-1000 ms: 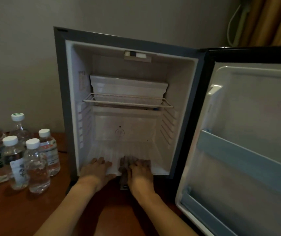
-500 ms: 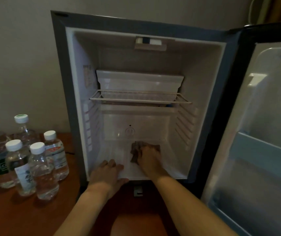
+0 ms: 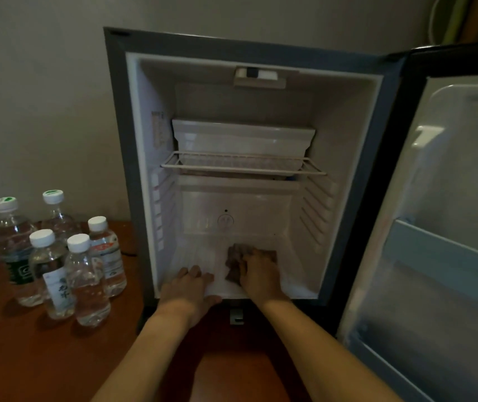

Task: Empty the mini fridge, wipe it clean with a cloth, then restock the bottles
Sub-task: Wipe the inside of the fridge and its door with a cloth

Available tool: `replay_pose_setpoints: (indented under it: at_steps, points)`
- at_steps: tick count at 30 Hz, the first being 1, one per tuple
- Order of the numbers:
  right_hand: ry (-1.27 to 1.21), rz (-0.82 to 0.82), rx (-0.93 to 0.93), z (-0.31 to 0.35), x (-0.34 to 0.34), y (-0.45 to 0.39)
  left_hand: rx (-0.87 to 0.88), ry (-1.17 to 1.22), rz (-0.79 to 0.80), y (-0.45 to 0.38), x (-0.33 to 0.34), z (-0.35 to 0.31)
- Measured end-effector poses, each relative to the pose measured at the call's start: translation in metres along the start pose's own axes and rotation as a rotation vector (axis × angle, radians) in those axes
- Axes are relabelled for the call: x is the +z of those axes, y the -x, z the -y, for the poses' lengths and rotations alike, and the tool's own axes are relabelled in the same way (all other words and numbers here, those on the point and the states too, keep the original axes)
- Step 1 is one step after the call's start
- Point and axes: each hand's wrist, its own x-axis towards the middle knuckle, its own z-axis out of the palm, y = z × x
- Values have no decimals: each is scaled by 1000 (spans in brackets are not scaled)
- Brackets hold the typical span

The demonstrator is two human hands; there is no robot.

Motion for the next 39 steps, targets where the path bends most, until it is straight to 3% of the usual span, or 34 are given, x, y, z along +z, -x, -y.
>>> replay_pose_setpoints:
  at_steps: [11,19,28,39]
  points:
    - [55,66,84,0,2,47,-10,-31,-21,5,0,-2]
    - [30,-13,23,-2,7,5,6,-50,-32,1,2,-1]
    - [43,27,144,-3,16,-64,15,-40,-28,-2,0,2]
    - [-15,-22,-11,-9,11,-17,-11,-42,18,-2,-4,-1]
